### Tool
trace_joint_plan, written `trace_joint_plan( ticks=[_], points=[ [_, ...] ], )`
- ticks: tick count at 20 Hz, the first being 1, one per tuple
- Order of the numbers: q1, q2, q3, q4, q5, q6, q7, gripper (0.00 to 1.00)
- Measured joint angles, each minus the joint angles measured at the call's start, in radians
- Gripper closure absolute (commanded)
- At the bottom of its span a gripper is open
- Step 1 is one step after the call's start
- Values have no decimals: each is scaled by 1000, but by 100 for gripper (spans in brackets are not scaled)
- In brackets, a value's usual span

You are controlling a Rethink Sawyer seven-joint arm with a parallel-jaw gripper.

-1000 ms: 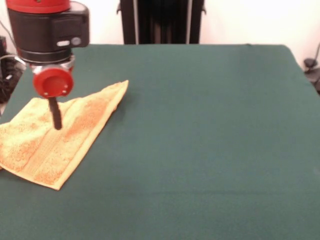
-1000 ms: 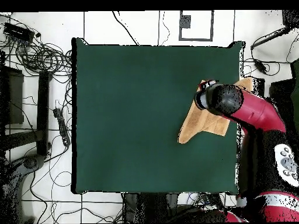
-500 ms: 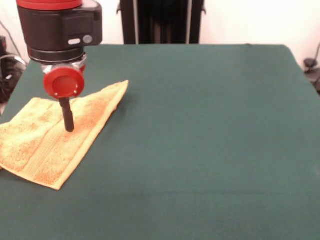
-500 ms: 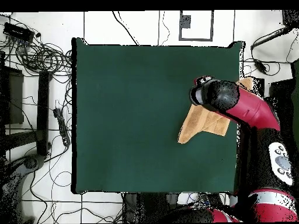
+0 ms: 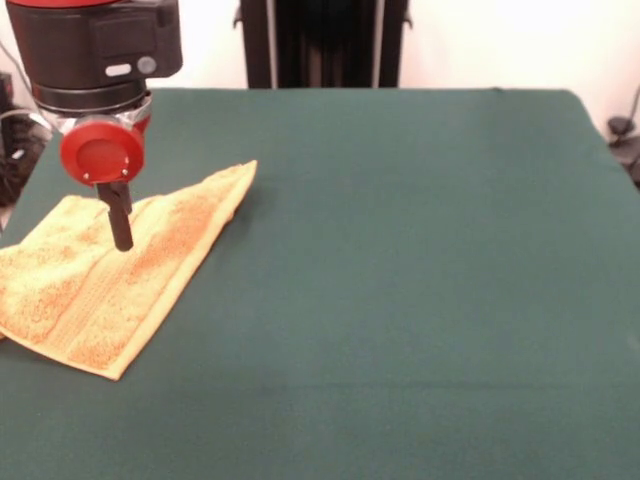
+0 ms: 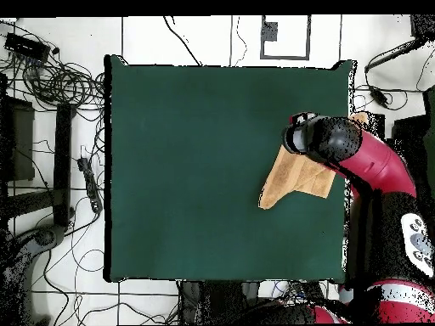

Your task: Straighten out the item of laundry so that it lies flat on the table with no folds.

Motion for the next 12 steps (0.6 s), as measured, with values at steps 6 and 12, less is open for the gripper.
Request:
trace_joint_plan(
  ticks=[6,12],
  points=[
    [6,0,-19,27,47,0,0,0],
    [35,15,-50,45,102,-19,0,0]
  ],
)
